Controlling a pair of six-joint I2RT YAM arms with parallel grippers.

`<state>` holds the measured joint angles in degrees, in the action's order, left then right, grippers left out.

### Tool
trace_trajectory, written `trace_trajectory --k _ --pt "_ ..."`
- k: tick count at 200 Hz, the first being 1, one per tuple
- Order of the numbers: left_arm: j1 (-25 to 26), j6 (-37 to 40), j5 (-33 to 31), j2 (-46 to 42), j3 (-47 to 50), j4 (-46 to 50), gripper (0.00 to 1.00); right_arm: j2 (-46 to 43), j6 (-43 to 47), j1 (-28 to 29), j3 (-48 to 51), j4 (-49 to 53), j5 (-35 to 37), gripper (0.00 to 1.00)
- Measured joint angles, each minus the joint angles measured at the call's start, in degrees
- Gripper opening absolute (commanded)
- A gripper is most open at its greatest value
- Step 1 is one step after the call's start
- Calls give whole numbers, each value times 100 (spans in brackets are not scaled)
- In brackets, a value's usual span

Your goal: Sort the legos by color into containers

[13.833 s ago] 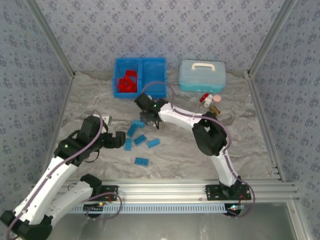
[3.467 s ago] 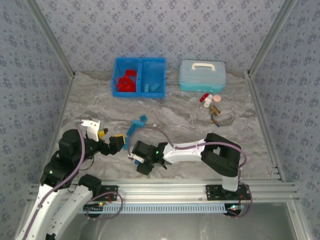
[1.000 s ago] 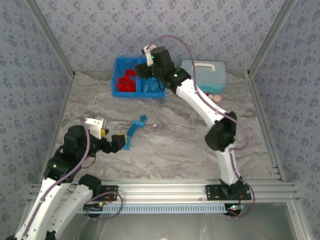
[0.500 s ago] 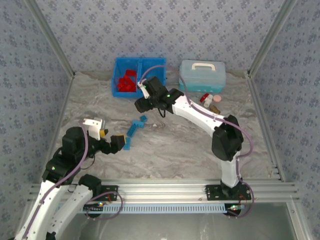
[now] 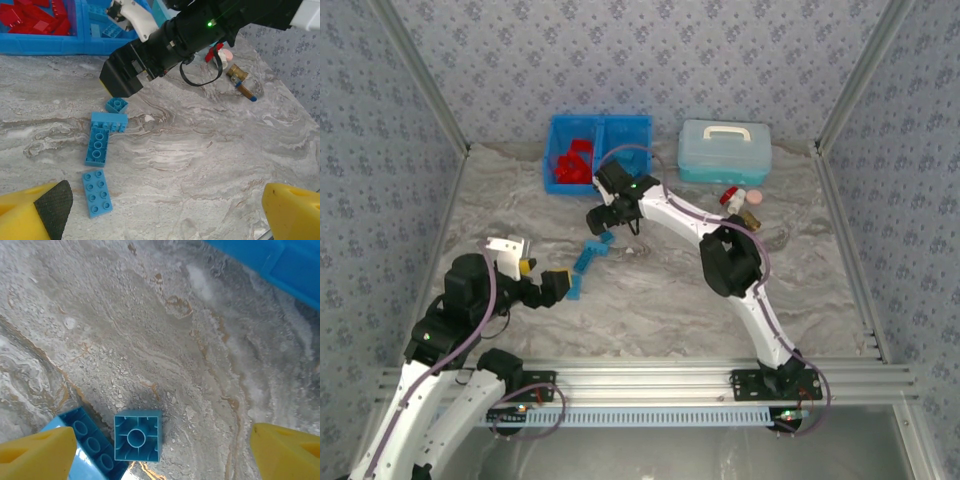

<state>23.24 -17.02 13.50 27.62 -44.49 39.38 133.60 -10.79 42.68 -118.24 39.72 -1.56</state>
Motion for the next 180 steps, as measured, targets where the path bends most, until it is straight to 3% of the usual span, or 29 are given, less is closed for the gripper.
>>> trace_trajectory --k 70,108,133,158,180 --pt "0 0 0 0 0 0 99 490 -57 35 -129 184 -92 86" --pt "0 0 0 0 0 0 99 551 -83 133 -234 223 -63 67" --pt "0 0 0 0 0 2 99 632 -85 197 -356 269 -61 65" --pt "0 0 0 -7 0 0 99 684 -157 199 -426 326 -70 70" --pt "0 0 0 -20 0 2 99 754 -227 184 -514 380 -85 61"
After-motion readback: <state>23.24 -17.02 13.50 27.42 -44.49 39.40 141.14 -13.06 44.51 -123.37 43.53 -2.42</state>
